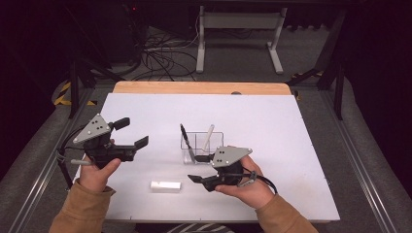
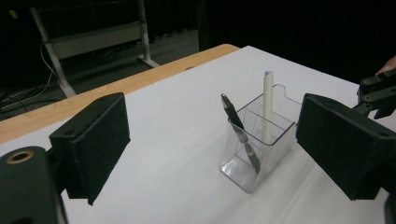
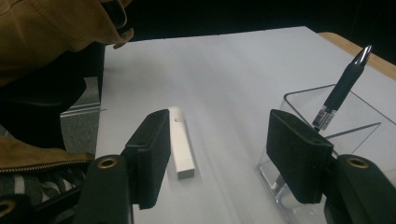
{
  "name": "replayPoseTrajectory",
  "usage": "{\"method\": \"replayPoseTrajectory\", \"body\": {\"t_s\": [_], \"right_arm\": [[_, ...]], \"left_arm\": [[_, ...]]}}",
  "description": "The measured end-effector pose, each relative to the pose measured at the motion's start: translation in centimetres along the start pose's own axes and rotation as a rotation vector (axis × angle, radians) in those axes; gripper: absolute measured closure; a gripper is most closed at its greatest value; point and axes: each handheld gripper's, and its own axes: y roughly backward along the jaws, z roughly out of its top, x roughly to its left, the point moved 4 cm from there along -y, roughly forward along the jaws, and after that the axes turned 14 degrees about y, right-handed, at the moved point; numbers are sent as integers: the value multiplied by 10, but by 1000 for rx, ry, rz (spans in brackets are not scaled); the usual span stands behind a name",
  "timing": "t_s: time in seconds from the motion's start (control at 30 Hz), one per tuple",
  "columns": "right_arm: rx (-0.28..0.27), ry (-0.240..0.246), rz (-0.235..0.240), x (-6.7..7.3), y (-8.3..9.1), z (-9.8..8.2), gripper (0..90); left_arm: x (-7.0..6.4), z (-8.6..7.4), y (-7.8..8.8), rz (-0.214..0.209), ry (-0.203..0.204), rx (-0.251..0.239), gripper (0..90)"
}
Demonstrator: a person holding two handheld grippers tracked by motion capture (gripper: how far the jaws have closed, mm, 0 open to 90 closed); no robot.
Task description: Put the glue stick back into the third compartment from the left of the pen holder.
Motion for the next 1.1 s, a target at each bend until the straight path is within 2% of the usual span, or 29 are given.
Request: {"method": "replayPoseTrajectory", "body": {"t_s": [0.07, 0.2, 0.5, 0.9, 1.1], "right_arm": [[22, -19, 7, 1, -3, 0, 400], [33, -14, 22, 1, -11, 1, 407], [74, 7, 61, 6, -33, 6, 386], [144, 33, 132, 15, -67, 9, 387], [197, 68, 173, 18, -85, 8, 410]], "left_arm": [[1, -1, 1, -11, -5, 4, 89], [3, -3, 3, -17, -21, 3, 71], [9, -11, 5, -19, -24, 16, 69], [19, -23, 0, 22, -36, 24, 69], [23, -25, -1, 26, -23, 18, 69]]}}
